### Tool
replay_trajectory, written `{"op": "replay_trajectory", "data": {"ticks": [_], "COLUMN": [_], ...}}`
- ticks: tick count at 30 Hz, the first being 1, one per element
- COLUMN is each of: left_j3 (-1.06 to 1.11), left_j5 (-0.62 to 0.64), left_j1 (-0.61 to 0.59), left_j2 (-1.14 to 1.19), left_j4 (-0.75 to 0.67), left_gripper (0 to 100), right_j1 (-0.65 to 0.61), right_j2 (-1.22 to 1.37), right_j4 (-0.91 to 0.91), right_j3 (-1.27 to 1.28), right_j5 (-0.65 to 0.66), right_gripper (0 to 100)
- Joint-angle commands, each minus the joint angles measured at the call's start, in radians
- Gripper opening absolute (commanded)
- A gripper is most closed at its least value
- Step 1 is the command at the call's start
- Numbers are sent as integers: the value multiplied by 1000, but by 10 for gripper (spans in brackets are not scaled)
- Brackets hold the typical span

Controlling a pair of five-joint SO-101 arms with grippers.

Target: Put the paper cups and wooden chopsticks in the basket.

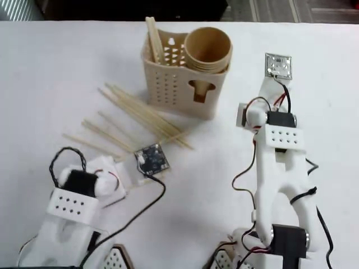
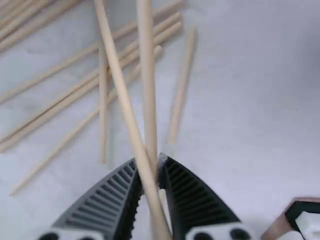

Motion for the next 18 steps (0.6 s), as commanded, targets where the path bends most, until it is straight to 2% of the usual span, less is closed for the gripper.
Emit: {"op": "replay_trajectory", "data": {"ticks": [1,8,14,18], "left_j3": [32,-57,-75,-135], "left_j5": [3,5,11,38], "left_j1": [-22,-111,-73,-22], "left_j2": [22,24,41,200], "left_j4": [-25,-18,-23,-23], "left_gripper": [215,212,207,207], "right_j1": [10,8,8,8], "right_j2": [-42,-42,-42,-42], "right_j4": [-15,-15,-15,-15], "right_j3": [-5,-5,-5,-5], "right_j5": [-6,-6,-6,-6], "right_gripper": [21,21,21,21]}}
